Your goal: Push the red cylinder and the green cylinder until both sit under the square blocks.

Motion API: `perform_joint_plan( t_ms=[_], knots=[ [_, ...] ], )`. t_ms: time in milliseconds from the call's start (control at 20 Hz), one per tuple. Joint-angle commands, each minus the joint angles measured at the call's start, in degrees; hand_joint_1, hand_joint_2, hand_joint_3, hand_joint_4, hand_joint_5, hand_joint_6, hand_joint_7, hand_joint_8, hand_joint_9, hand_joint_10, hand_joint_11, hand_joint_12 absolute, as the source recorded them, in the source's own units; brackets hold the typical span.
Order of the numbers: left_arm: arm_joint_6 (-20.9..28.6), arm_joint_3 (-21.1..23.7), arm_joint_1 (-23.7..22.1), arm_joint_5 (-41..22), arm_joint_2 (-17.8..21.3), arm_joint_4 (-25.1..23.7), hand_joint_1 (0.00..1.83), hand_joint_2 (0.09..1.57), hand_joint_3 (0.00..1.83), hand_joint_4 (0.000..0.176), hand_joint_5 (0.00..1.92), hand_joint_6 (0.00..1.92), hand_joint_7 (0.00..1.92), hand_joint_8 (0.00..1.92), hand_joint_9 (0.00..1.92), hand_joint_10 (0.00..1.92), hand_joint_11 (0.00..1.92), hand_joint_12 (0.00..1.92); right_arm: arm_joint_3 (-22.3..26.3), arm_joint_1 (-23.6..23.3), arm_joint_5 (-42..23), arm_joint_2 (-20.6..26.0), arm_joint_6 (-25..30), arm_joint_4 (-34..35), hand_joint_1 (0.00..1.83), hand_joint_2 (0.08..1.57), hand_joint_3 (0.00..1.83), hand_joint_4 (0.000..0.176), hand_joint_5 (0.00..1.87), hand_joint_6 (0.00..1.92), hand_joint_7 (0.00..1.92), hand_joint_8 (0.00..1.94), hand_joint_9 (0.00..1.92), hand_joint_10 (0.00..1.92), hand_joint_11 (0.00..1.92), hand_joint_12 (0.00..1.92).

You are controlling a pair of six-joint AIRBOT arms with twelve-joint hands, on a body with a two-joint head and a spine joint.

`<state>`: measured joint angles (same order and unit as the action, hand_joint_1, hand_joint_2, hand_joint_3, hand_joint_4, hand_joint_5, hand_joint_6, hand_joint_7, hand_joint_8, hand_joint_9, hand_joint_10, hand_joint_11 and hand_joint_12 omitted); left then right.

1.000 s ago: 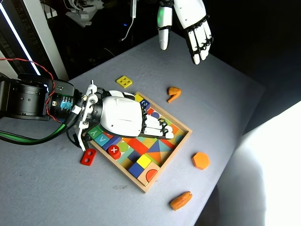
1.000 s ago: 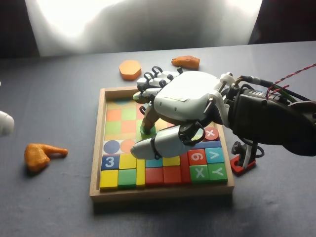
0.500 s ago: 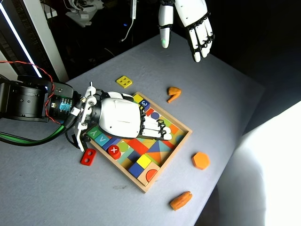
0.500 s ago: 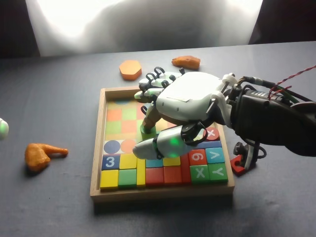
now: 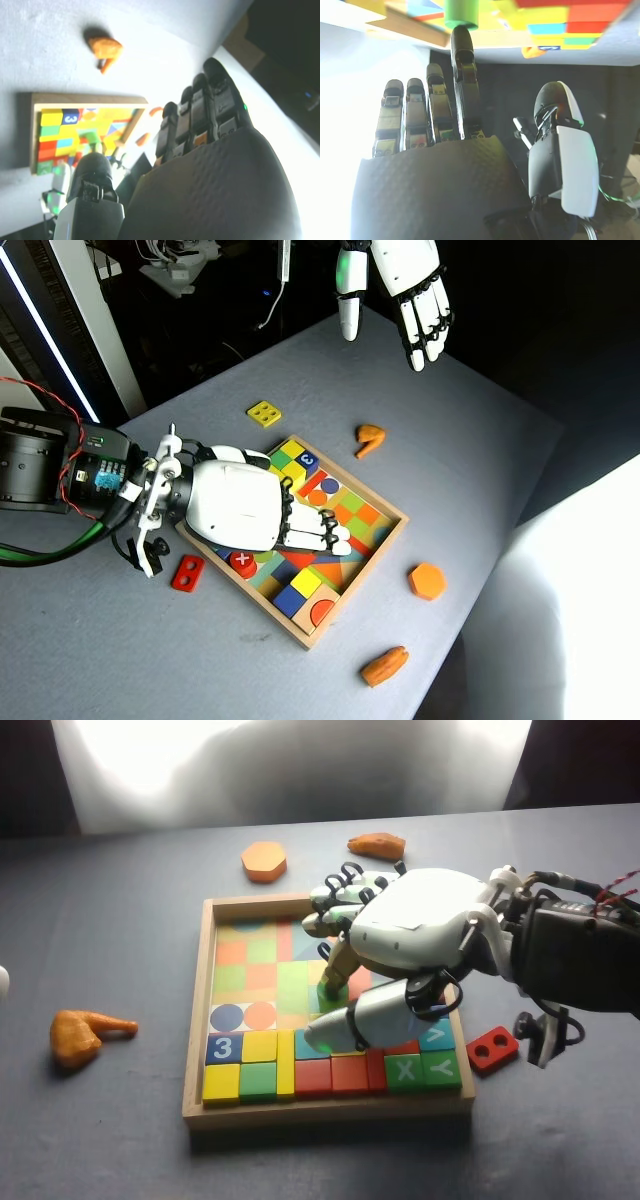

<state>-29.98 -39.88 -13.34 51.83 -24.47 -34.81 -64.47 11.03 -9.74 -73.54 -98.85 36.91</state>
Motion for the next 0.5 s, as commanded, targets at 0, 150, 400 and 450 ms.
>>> perform_joint_plan(
  t_ms=[0,150,400,450],
  knots=[
    [-0.40,-0.17,-0.67,-2.70,0.30,-2.89,0.00,1.25,0.00,0.074,0.09,0.01,0.06,0.00,0.10,0.00,0.00,0.46,0.45,0.12,-3.26,1.15,0.12,-0.44,0.00,1.10,0.00,0.000,0.82,0.02,0.19,0.01,0.00,0.00,0.00,0.00],
    [-0.58,-0.16,-0.97,-2.15,0.30,-2.89,0.00,1.24,0.00,0.073,0.09,0.00,0.07,0.00,0.11,0.01,0.00,0.52,2.39,1.31,-2.90,3.48,-0.38,-0.46,0.00,1.10,0.00,0.000,0.82,0.02,0.16,0.00,0.00,0.00,0.00,0.00],
    [-1.05,-0.18,-1.32,-1.63,0.30,-2.90,0.00,1.25,0.00,0.064,0.08,0.00,0.06,0.00,0.10,0.00,0.00,0.53,3.46,1.33,-2.88,5.62,-1.13,-0.47,0.00,1.10,0.00,0.000,0.81,0.02,0.16,0.01,0.00,0.00,0.00,0.00],
    [-1.46,-0.19,-1.67,-1.13,0.29,-2.90,0.00,1.24,0.00,0.066,0.07,0.00,0.07,0.00,0.11,0.00,0.00,0.57,3.62,1.25,-2.87,6.03,-1.13,-0.47,0.00,1.10,0.00,0.000,0.80,0.01,0.15,0.00,0.00,0.00,0.00,0.00]
  ],
)
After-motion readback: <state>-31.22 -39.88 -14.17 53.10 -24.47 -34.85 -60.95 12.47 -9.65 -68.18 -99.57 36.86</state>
